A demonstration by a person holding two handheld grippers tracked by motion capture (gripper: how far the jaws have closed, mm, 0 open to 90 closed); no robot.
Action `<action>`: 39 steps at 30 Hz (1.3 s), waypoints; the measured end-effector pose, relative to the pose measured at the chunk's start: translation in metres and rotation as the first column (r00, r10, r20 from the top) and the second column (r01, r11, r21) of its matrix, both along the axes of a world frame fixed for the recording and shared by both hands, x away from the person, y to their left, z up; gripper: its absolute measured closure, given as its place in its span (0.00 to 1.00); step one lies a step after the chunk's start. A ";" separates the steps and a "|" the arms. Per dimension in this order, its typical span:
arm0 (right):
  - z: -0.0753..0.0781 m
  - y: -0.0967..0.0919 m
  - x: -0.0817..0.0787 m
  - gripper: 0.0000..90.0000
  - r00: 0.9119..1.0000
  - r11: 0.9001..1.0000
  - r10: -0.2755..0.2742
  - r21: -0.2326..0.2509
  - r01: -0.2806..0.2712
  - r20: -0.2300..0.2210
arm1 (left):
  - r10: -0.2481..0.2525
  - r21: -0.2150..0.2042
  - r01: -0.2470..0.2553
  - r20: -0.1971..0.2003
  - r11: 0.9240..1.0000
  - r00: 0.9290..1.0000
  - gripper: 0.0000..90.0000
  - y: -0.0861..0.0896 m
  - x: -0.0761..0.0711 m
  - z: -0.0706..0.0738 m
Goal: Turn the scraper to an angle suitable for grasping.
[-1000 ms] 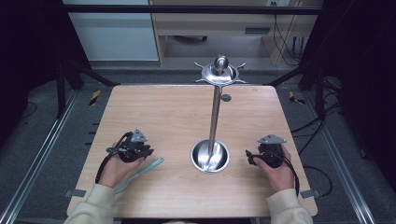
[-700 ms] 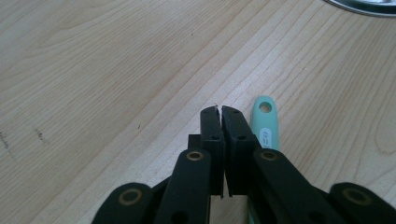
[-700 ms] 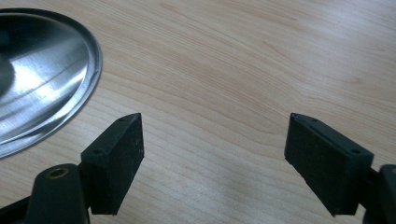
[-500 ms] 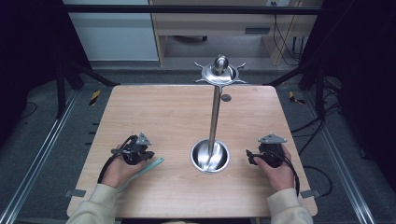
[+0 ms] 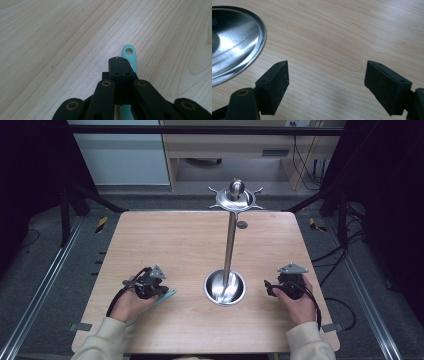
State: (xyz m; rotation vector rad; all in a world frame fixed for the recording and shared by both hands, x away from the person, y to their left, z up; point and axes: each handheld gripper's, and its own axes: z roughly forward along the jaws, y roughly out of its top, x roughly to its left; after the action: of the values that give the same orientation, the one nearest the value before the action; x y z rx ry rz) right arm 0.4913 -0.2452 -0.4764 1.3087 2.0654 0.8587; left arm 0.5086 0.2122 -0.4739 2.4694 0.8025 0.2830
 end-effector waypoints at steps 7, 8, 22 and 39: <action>0.000 0.000 0.000 0.22 1.000 1.000 -0.003 0.003 0.003 -0.003 | -0.054 0.009 0.055 -0.032 0.998 0.998 1.00 -0.007 -0.004 0.002; 0.000 0.000 0.000 0.22 1.000 1.000 -0.003 0.003 0.003 -0.003 | -0.054 0.004 0.054 -0.049 0.999 0.997 1.00 -0.009 -0.005 0.002; 0.001 -0.003 0.000 0.22 1.000 1.000 -0.013 0.009 0.013 0.004 | -0.065 0.095 0.066 -0.013 0.993 0.998 0.95 -0.027 -0.014 0.033; 0.004 -0.007 0.000 0.22 1.000 0.999 -0.021 0.027 0.021 0.017 | -0.137 0.257 0.173 -0.153 0.951 0.979 0.77 -0.054 -0.005 0.034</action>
State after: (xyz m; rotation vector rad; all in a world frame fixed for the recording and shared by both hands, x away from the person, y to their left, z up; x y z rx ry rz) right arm 0.4912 -0.2527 -0.4726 1.3298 2.0295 0.8885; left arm 0.5036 0.1581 -0.4396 2.8158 0.6532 0.1809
